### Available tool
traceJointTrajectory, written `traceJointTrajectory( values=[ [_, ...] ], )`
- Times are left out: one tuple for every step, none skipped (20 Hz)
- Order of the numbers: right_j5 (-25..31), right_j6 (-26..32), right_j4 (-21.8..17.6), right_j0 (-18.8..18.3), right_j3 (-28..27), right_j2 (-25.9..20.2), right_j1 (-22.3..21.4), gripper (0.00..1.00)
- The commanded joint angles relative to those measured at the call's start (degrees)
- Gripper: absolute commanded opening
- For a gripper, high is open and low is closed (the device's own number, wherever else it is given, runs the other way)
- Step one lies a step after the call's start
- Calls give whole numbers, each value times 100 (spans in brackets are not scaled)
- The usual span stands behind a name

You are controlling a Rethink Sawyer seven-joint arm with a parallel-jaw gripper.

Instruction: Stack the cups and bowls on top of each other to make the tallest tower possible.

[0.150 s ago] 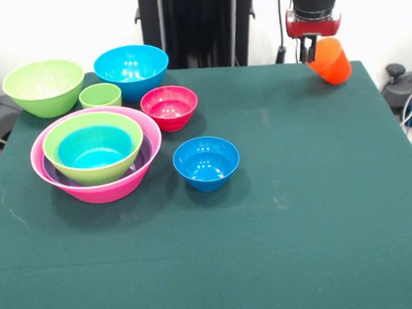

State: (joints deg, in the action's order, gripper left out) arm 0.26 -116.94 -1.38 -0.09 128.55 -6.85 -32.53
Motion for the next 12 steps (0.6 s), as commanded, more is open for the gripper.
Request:
traceJointTrajectory(
  values=[
    [-10,-1045,314,47,-188,-166,70,0],
    [126,-997,299,30,-152,-124,-62,0],
    [201,-964,286,17,-136,-99,-135,0],
    [318,-908,263,-13,-117,-70,-240,0],
    [353,-895,254,-28,-94,-76,-285,0],
    [388,-882,245,-44,-72,-82,-330,0],
    [394,-889,249,-44,-55,-90,-351,0],
    [424,-894,258,-34,-40,-88,-392,0],
    [454,-900,268,-24,-25,-87,-432,0],
    [552,-882,275,-11,-10,-65,-531,0],
    [610,-869,277,-12,-2,-58,-587,0],
    [722,-839,278,-16,-1,-34,-680,0]
  ],
)
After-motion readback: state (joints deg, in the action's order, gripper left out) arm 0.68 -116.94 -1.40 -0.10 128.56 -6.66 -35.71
